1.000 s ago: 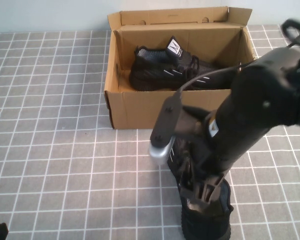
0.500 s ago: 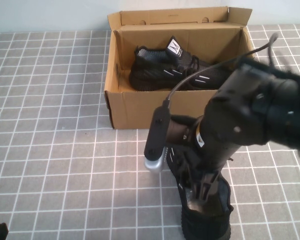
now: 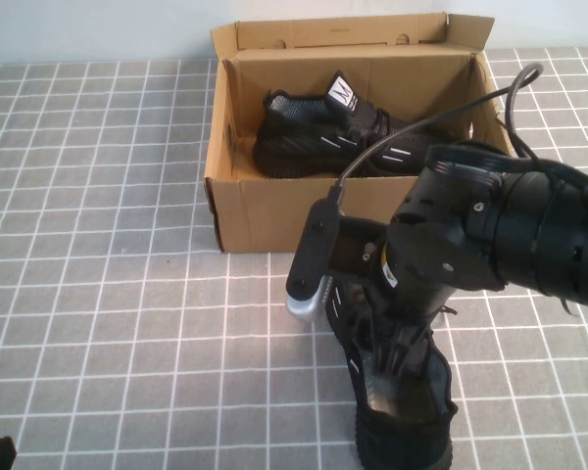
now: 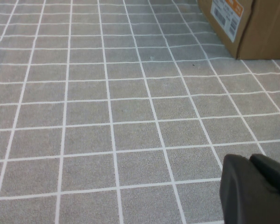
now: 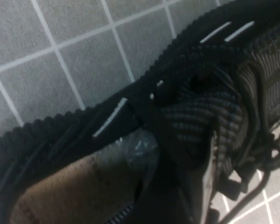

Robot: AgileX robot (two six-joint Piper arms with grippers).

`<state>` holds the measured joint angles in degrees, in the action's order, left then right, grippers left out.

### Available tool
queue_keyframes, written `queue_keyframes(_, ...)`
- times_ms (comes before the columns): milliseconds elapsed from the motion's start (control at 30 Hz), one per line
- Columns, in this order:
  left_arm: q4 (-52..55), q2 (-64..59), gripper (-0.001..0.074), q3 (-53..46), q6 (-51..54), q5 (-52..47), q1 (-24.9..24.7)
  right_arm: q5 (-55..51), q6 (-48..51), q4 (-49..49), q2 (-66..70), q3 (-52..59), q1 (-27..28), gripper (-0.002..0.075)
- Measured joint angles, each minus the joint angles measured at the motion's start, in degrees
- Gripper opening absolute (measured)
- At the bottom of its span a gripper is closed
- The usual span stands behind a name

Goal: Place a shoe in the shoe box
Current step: Pick up the shoe from the table

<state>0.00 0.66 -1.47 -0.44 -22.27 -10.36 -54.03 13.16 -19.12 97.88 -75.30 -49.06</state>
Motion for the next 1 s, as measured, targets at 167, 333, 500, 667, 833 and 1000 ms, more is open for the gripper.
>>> queue_keyframes(167, 0.00, 0.00, -0.0001, 0.00, 0.00, 0.00, 0.00, 0.32, 0.00, 0.44, 0.72, 0.00, 0.00, 0.0504)
queue_keyframes(333, 0.00, 0.00, -0.0001, 0.00, 0.00, 0.00, 0.00, 0.82, -0.03, 0.64, 0.81, 0.00, 0.00, 0.0393)
queue_keyframes(500, 0.00, 0.00, -0.0001, 0.00, 0.00, 0.00, 0.00, 1.19, -0.12, 0.64, 0.85, 0.00, -0.11, 0.0218)
queue_keyframes(667, 0.00, 0.00, -0.0001, 0.00, 0.00, 0.00, 0.00, 0.96, -0.25, 1.26, 0.85, 0.00, -0.22, 0.0039)
queue_keyframes(833, 0.00, 0.00, -0.0001, 0.00, 0.00, 0.00, 0.00, -0.96, -0.46, 3.52, -0.23, 0.00, -0.22, -0.0004)
queue_keyframes(1000, 0.00, 0.00, -0.0001, 0.00, 0.00, 0.00, 0.00, -5.02, -0.46, 7.49, -5.36, 0.00, -0.22, -0.0005)
